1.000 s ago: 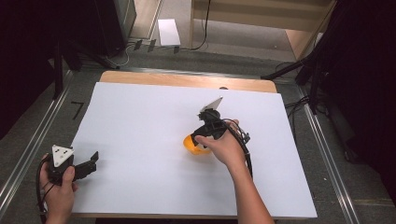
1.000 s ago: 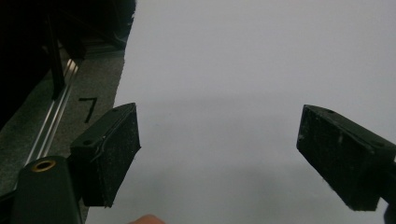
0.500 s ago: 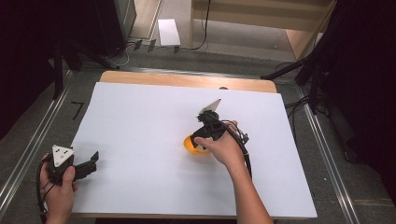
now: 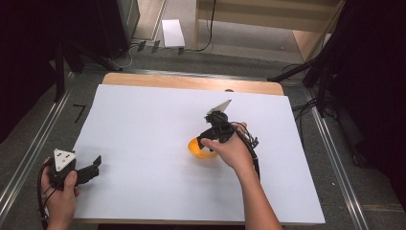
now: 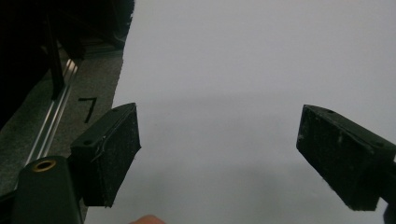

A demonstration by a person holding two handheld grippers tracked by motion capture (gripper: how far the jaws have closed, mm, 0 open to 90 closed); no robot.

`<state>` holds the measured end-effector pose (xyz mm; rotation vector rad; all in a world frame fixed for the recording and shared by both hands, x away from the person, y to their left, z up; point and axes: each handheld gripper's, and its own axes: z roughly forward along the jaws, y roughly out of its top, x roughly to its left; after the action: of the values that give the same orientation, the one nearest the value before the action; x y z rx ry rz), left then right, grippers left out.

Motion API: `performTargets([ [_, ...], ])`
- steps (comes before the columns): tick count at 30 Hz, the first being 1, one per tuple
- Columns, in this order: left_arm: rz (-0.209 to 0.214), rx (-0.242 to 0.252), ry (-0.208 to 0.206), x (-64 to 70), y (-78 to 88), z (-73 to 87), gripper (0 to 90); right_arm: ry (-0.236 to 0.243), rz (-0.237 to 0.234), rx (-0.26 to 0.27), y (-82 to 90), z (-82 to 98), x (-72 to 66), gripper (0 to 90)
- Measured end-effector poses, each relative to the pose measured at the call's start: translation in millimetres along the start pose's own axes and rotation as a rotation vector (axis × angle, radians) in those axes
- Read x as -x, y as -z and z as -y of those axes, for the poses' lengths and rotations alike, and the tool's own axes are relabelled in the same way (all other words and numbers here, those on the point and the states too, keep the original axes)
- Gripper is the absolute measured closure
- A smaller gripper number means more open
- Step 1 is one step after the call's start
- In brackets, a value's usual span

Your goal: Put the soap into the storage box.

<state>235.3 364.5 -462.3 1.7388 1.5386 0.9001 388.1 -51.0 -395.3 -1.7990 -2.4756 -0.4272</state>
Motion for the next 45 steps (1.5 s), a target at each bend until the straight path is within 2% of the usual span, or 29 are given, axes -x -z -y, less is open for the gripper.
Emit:
performTargets([
  [15,-0.001,-0.002,-0.002,0.2,-0.1,-0.1,14.2,-0.026,-0.004,0.051,22.9,4.9,16.7,24.5],
  [27,-0.001,-0.003,-0.004,0.3,0.0,-0.1,14.2,-0.068,0.01,0.066,34.8,13.5,39.2,25.4],
  [31,-0.001,-0.003,-0.005,0.3,-0.1,0.0,14.2,-0.092,0.017,0.07,39.1,18.6,51.2,25.6],
  [45,-0.001,-0.001,-0.005,0.5,-0.3,0.1,14.2,-0.143,0.031,0.076,44.1,32.7,79.8,26.1],
])
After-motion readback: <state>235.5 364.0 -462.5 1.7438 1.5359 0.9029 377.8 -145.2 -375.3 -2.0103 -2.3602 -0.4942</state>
